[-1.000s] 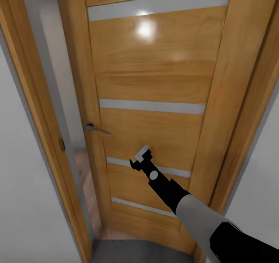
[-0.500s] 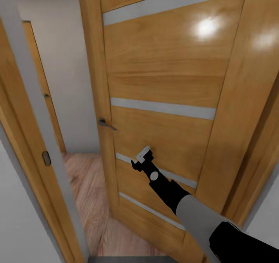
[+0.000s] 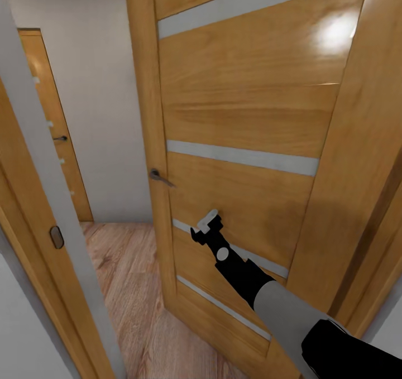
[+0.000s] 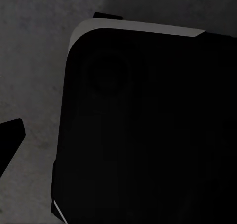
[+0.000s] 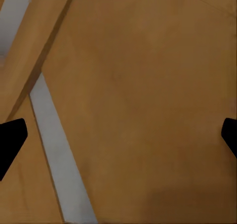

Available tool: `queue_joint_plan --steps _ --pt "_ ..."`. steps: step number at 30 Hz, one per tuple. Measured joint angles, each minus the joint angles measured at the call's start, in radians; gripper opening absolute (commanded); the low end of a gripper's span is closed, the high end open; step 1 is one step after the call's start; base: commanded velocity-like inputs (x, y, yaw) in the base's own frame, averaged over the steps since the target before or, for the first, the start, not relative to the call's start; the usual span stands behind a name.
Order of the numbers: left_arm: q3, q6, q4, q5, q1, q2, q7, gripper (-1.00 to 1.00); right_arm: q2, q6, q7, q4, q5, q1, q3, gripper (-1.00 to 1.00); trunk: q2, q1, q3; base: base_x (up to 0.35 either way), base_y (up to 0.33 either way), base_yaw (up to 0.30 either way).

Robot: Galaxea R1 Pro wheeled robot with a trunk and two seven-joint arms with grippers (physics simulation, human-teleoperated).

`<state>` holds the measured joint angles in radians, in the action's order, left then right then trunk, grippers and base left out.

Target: Move the two storage containers from the living room to the garage. In the garage, place one container on the floor and stack the other container on top of it (either order is fine).

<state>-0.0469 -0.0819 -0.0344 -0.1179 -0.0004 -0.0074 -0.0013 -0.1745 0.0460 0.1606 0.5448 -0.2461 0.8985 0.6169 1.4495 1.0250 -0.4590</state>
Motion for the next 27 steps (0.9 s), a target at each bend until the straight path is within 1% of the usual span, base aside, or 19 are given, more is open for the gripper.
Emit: queue_joint_plan --steps 2,9,17,21,27 --pt "-0.001 0.0 0.0 0.0 0.0 -0.001 0.0 1.0 0.0 0.003 0.015 0.0 -0.001 0.0 0.0 1.0 0.0 0.0 0.0 0.0 0.0 0.0" --pt "-0.001 -0.001 0.0 0.0 0.0 -0.002 0.0 1.0 0.0 0.006 0.02 0.001 0.005 0.0 -0.002 1.0 0.0 0.0 0.0 0.0 0.0 0.0" --pt "-0.001 -0.001 0.0 0.0 0.0 -0.002 0.0 1.0 0.0 0.006 0.026 -0.005 -0.001 0.001 -0.001 1.0 0.0 0.0 0.0 0.0 0.0 0.0" --pt "-0.001 -0.001 0.0 0.0 0.0 -0.002 0.0 1.0 0.0 0.011 0.028 -0.033 -0.003 0.0 0.001 1.0 0.0 0.0 0.0 0.0 0.0 0.0" --pt "-0.001 -0.001 0.0 0.0 0.0 -0.002 0.0 1.0 0.0 0.05 0.028 -0.12 -0.006 0.001 0.003 1.0 0.0 0.0 0.0 0.0 0.0 0.0"
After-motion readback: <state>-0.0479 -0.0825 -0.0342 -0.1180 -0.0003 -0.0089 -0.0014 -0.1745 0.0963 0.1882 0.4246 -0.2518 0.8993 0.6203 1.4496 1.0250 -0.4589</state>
